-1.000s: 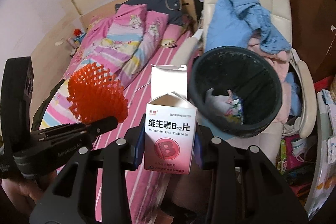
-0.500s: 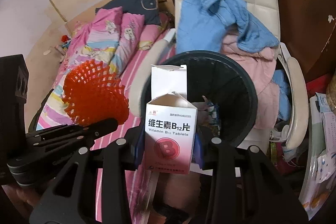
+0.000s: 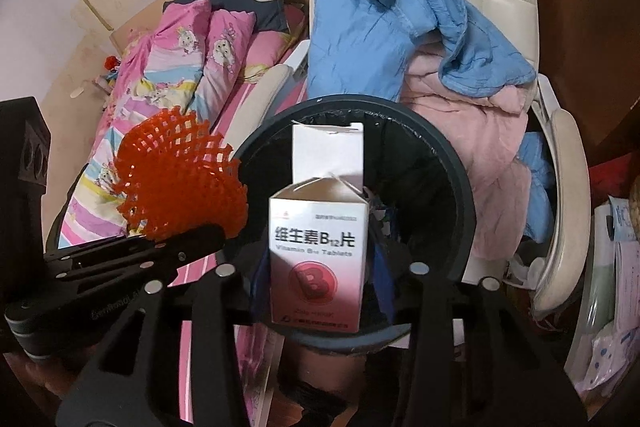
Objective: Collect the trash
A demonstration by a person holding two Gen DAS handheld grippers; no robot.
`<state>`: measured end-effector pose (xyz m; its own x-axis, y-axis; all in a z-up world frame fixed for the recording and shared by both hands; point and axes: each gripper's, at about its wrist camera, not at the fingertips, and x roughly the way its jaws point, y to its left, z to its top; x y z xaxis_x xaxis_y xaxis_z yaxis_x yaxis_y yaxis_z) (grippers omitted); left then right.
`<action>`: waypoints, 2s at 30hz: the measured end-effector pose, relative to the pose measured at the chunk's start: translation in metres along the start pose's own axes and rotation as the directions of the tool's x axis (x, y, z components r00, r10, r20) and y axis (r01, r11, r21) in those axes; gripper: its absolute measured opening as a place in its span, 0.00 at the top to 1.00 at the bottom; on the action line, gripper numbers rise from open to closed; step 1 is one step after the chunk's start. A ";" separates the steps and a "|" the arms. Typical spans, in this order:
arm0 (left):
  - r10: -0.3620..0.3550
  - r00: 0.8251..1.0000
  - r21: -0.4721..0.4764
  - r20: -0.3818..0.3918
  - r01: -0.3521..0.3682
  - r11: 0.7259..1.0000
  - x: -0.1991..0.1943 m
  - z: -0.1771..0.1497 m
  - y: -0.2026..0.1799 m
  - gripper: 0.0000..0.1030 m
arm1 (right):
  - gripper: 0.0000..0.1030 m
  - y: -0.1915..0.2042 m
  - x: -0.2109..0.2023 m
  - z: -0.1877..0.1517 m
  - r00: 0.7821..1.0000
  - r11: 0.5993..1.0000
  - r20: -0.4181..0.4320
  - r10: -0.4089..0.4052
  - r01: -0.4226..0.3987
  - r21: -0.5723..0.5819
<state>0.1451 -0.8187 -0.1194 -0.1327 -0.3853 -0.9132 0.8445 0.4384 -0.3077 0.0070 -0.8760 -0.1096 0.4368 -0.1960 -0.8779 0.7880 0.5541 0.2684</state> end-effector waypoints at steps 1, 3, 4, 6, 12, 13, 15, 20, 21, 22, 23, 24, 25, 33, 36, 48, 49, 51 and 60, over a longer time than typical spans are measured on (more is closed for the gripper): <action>0.001 1.000 -0.002 -0.001 -0.001 1.000 0.002 0.003 0.000 0.86 | 0.51 -0.002 0.002 0.002 1.000 1.000 -0.003 0.002 -0.002 0.000; 0.002 1.000 -0.005 -0.003 -0.002 1.000 0.006 0.007 -0.001 0.85 | 0.45 -0.004 0.005 0.006 1.000 1.000 -0.003 -0.002 0.002 -0.006; 0.002 1.000 -0.008 -0.006 -0.002 1.000 0.008 0.010 -0.001 0.85 | 0.44 -0.005 0.005 0.007 1.000 1.000 -0.002 -0.002 0.002 -0.006; 0.001 1.000 -0.010 -0.009 -0.001 1.000 0.011 0.013 0.000 0.85 | 0.41 -0.008 0.008 0.011 1.000 1.000 -0.003 -0.005 0.005 -0.003; -0.001 1.000 -0.001 -0.019 0.001 1.000 0.020 0.020 -0.005 0.80 | 0.38 -0.017 0.010 0.017 1.000 1.000 0.001 -0.012 0.012 0.010; 0.002 1.000 0.003 -0.021 -0.002 1.000 0.022 0.021 -0.007 0.80 | 0.38 -0.019 0.010 0.018 1.000 1.000 0.002 -0.015 0.015 0.013; 0.006 1.000 0.011 -0.022 -0.005 1.000 0.025 0.023 -0.011 0.79 | 0.37 -0.022 0.009 0.018 1.000 1.000 0.002 -0.018 0.018 0.020; 0.011 1.000 0.027 -0.029 -0.010 1.000 0.031 0.027 -0.019 0.73 | 0.35 -0.036 0.009 0.017 0.999 0.998 0.004 -0.032 0.032 0.051; 0.011 1.000 0.028 -0.029 -0.010 1.000 0.031 0.028 -0.020 0.71 | 0.34 -0.038 0.008 0.017 0.999 0.998 0.005 -0.036 0.035 0.056; 0.009 1.000 0.028 -0.029 -0.009 1.000 0.032 0.029 -0.021 0.69 | 0.33 -0.040 0.008 0.017 0.999 0.997 0.007 -0.040 0.040 0.061; 0.009 1.000 0.029 -0.029 -0.008 1.000 0.033 0.029 -0.022 0.67 | 0.32 -0.043 0.006 0.017 0.999 0.997 0.012 -0.047 0.046 0.069; 0.012 1.000 0.031 -0.027 -0.011 0.999 0.033 0.030 -0.023 0.63 | 0.31 -0.045 0.005 0.017 0.999 0.996 0.014 -0.049 0.048 0.073; 0.016 1.000 0.032 -0.024 -0.015 0.999 0.033 0.030 -0.024 0.62 | 0.30 -0.047 0.005 0.017 0.999 0.996 0.017 -0.051 0.050 0.077; 0.050 0.999 0.021 -0.004 -0.050 0.999 0.032 0.032 -0.028 0.34 | 0.21 -0.061 -0.004 0.017 0.995 0.991 0.053 -0.085 0.078 0.112; 0.053 0.999 0.019 0.000 -0.053 0.998 0.032 0.032 -0.030 0.30 | 0.21 -0.064 -0.008 0.017 0.994 0.990 0.062 -0.091 0.083 0.118; 0.083 0.996 0.062 0.040 -0.085 0.994 0.024 0.026 -0.043 0.18 | 0.20 -0.073 -0.023 0.012 0.990 0.986 0.098 -0.100 0.085 0.142; 0.089 0.995 0.061 0.049 -0.092 0.994 0.020 0.025 -0.043 0.17 | 0.20 -0.072 -0.024 0.012 0.990 0.987 0.102 -0.098 0.083 0.141; 0.104 0.993 0.057 0.061 -0.107 0.993 0.014 0.024 -0.041 0.13 | 0.20 -0.069 -0.027 0.010 0.989 0.988 0.114 -0.093 0.077 0.138; 0.176 0.976 0.008 0.127 -0.179 0.984 -0.023 0.011 -0.019 0.05 | 0.20 -0.032 -0.045 0.004 0.983 0.996 0.175 -0.048 0.035 0.080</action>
<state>0.1374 -0.8270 -0.0899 0.0854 -0.4020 -0.9117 0.8587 0.4938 -0.1372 -0.0359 -0.8883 -0.0769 0.4674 -0.3611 -0.8070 0.8348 0.4807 0.2684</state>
